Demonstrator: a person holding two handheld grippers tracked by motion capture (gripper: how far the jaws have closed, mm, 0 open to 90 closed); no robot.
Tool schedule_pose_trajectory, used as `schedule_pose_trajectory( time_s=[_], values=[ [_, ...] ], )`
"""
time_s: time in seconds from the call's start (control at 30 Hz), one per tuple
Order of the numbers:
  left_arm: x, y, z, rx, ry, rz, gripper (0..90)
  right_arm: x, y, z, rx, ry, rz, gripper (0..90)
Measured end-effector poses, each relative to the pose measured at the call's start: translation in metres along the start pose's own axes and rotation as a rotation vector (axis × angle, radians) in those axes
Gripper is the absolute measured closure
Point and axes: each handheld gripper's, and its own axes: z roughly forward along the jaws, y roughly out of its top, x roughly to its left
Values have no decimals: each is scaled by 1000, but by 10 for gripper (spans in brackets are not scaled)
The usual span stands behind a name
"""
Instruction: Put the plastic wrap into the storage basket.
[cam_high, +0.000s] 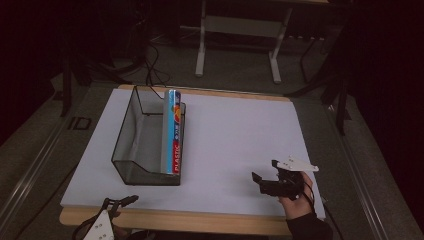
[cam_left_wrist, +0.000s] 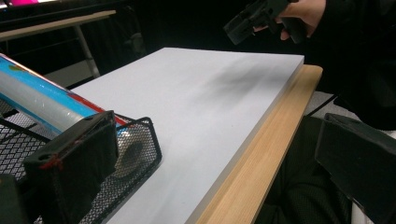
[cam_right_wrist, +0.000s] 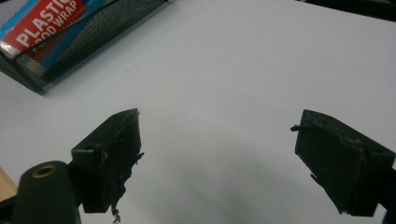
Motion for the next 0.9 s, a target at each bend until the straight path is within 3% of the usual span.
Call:
schedule_pose_trajectory(
  time_s=[0.43,0.9],
  values=[
    [0,0,0,3,-3,-1,2,0,-24,-4,15,11,-13,140],
    [0,-1,1,10,-14,-1,2,-7,-31,4,26,-10,-17,141]
  ],
)
